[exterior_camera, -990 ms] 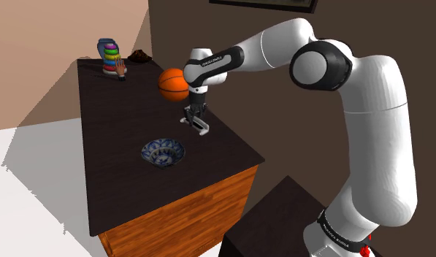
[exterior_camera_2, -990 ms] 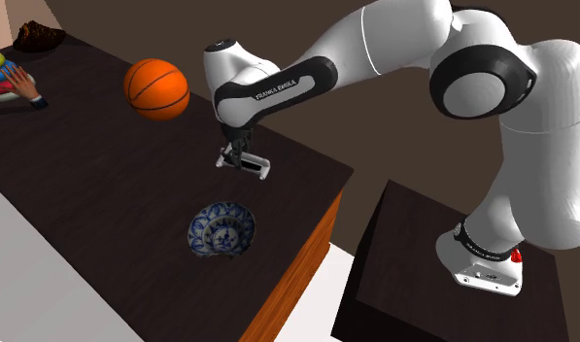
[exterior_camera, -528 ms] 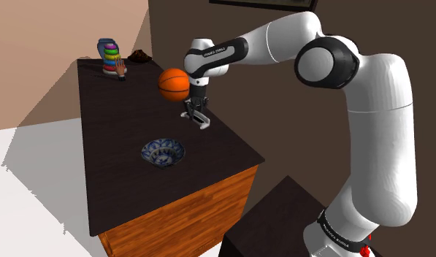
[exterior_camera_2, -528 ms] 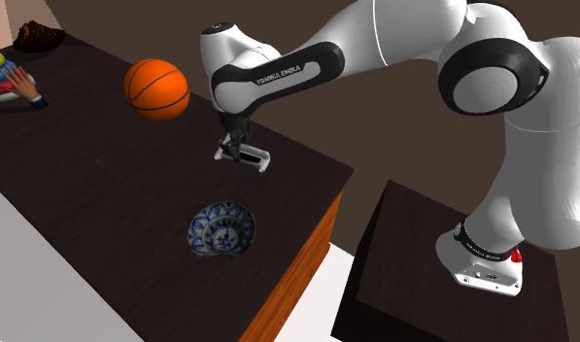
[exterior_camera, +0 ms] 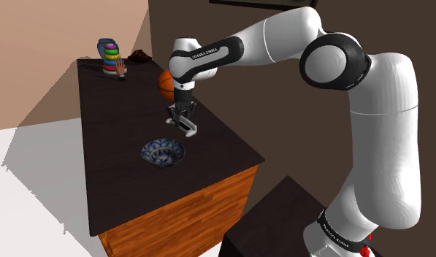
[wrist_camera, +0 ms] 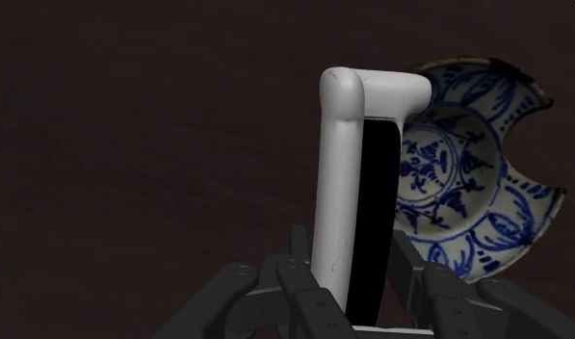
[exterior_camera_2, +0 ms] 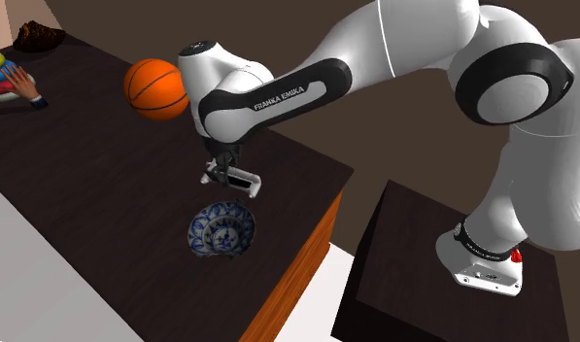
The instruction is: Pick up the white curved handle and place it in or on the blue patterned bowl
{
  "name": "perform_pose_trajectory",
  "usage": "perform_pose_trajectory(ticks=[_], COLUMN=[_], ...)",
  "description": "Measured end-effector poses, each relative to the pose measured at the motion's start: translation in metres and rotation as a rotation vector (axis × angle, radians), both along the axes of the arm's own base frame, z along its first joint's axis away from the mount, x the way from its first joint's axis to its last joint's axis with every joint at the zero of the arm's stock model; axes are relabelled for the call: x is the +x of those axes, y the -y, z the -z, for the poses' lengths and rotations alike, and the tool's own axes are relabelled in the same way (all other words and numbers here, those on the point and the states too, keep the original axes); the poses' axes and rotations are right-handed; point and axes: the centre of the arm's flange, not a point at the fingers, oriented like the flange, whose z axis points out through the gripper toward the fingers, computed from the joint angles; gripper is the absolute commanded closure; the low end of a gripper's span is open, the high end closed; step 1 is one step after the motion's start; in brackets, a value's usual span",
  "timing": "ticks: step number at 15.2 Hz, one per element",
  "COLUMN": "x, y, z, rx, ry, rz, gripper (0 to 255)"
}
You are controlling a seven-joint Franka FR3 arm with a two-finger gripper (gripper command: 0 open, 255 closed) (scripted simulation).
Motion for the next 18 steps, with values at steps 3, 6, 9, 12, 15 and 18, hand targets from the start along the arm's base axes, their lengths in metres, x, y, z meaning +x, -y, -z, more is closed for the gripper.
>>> perform_pose_trajectory(ticks=[3,6,9,12,15,18], x=[-0.005,-0.015,-0.02,-0.02,-0.021,-0.022], y=[-0.037,-0.075,-0.095,-0.097,-0.098,-0.098], z=[-0.001,0.0,0.004,0.02,0.035,0.051], rx=[0.0,0.0,0.0,0.0,0.0,0.0], ry=[0.0,0.0,0.0,0.0,0.0,0.0], rz=[0.0,0.0,0.0,0.001,0.001,0.001], gripper=[255,255,255,255,255,255])
